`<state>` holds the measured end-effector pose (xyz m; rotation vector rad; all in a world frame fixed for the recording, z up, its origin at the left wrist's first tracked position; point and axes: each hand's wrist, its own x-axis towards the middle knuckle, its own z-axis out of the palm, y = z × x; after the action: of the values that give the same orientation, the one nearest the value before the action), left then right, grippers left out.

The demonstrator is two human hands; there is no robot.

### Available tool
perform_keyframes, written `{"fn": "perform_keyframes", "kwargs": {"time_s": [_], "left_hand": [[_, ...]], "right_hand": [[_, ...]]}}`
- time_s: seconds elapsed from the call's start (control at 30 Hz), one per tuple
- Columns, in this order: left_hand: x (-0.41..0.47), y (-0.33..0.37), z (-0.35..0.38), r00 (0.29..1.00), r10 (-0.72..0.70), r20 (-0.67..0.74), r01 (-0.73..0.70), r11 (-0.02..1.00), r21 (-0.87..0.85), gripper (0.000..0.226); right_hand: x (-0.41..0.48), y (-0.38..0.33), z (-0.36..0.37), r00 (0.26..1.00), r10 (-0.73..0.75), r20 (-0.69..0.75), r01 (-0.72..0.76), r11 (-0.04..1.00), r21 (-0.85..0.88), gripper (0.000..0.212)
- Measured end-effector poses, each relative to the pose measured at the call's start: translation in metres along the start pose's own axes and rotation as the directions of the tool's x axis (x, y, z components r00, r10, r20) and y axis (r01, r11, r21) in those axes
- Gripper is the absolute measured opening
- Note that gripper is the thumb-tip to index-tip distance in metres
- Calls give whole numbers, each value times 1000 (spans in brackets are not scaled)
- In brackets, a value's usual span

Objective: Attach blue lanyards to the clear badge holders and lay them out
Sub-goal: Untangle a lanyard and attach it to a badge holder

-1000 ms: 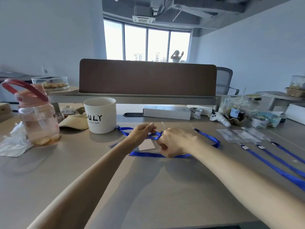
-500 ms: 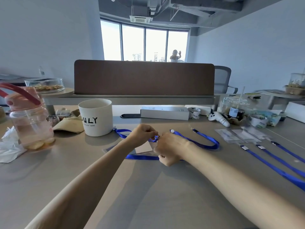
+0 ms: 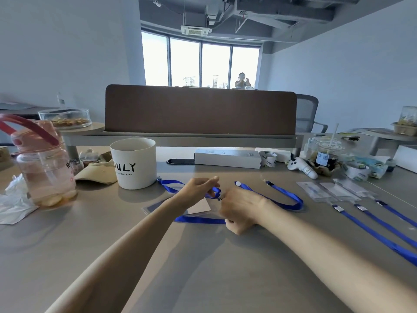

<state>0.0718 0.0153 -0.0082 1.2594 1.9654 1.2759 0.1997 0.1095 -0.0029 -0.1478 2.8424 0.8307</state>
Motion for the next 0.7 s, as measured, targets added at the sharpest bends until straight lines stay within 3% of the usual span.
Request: {"fn": "perform_keyframes", "kwargs": {"time_s": [0.2, 0.33, 0.43, 0.5, 0.57, 0.7], "left_hand": [[3, 3, -1, 999, -21, -36, 21, 1000, 2, 19], [1, -3, -11, 995, -83, -60, 76, 991, -106, 13], [-1, -9, -19, 991, -82, -109, 56, 972, -228, 18], [-2, -11, -24, 985, -82, -152, 46, 973, -226, 19], [-3, -11, -26, 981, -72, -179, 38, 982, -186, 19], [-3, -10, -25, 980, 11, -199, -29, 996, -84, 24]], "right_hand": [[7, -4, -2, 997, -33, 67, 37, 997, -61, 26], [3, -3, 2, 999, 11, -32, -12, 999, -43, 31], [2, 1, 19, 971, 117, -208, -96, 989, 110, 31], [3, 2, 33, 866, 234, -442, -118, 954, 274, 29], [4, 3, 38, 726, 387, -568, -73, 865, 496, 28], [5, -4, 26, 541, 678, -497, 22, 580, 815, 31]]}}
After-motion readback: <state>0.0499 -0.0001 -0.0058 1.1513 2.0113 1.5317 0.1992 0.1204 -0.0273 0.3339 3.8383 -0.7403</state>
